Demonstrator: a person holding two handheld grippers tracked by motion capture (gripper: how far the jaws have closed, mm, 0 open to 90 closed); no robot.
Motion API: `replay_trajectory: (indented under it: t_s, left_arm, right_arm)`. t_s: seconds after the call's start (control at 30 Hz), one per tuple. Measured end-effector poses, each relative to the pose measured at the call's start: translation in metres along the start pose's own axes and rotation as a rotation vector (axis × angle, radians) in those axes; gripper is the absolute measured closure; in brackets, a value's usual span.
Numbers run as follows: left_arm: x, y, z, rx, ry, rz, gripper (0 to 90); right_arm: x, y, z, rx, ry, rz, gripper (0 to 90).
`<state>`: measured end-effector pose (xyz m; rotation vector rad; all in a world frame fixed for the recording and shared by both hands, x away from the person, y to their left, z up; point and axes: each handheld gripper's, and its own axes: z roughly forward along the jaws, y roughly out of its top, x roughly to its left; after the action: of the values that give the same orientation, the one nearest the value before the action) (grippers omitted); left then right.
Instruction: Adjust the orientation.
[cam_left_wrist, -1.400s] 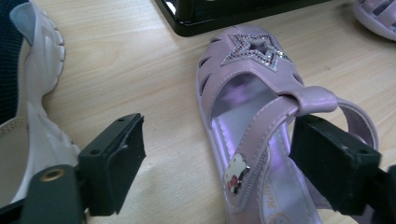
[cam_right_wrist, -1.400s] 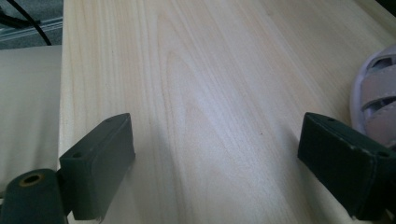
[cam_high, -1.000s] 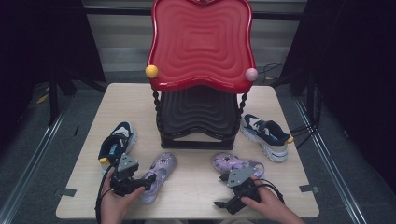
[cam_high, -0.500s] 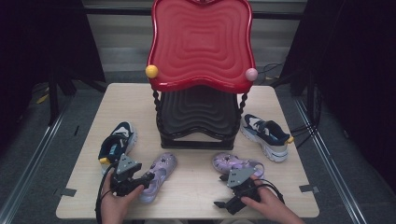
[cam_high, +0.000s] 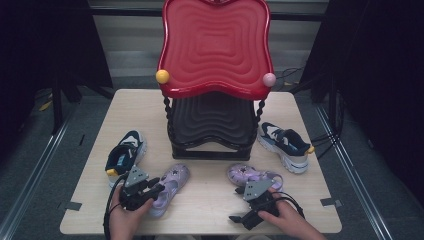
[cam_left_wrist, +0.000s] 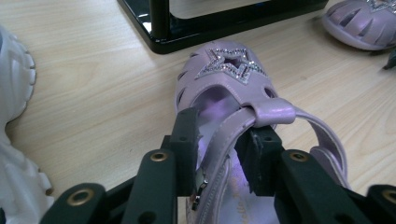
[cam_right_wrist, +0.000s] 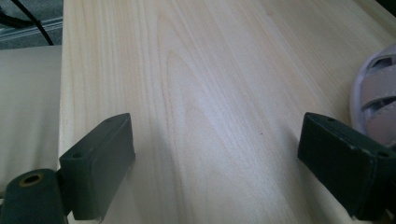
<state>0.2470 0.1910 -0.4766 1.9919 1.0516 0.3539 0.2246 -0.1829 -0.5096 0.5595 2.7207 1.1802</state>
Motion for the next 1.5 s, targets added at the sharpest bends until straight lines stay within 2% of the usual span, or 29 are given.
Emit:
replay_trajectory:
  t_s: [0.17, 0.27, 0.37, 0.43, 0.47, 0.63, 0.73, 1.07, 1.13, 1.5]
  left_arm:
    - [0.000, 0.000, -0.001, -0.027, -0.004, 0.021, 77.5]
    - [0.000, 0.000, -0.001, -0.045, -0.027, 0.042, 81.7]
    - [-0.002, 0.001, 0.000, -0.049, -0.032, 0.053, 82.3]
    - [-0.003, 0.001, -0.001, -0.051, -0.023, 0.080, 82.6]
    - [-0.003, 0.001, -0.001, -0.051, -0.023, 0.080, 82.8]
    - [-0.006, 0.003, -0.006, -0.085, -0.025, 0.094, 83.1]
    - [-0.007, 0.005, -0.009, -0.108, -0.021, 0.116, 83.2]
    - [-0.013, 0.010, -0.018, -0.151, -0.035, 0.134, 83.1]
    - [-0.014, 0.011, -0.020, -0.155, -0.033, 0.148, 83.1]
    - [-0.015, 0.019, -0.029, -0.203, -0.037, 0.142, 83.2]
  right_arm:
    - [0.000, 0.000, 0.000, -0.001, -0.001, -0.001, 9.9]
    - [0.000, 0.000, 0.000, -0.001, -0.001, -0.001, 9.9]
    - [0.000, 0.000, 0.000, -0.001, -0.001, -0.001, 9.9]
    - [0.000, 0.000, 0.000, 0.000, 0.000, 0.001, 9.9]
    - [0.000, 0.000, 0.000, 0.000, 0.000, 0.001, 9.9]
    - [0.000, 0.000, 0.000, 0.002, 0.000, 0.003, 9.9]
    - [0.000, 0.000, 0.000, 0.001, 0.001, 0.004, 9.9]
    - [0.000, 0.000, 0.000, 0.001, 0.001, 0.004, 9.9]
    - [0.000, 0.000, 0.000, 0.001, 0.000, 0.003, 9.9]
    - [0.000, 0.000, 0.000, 0.001, 0.000, 0.003, 9.9]
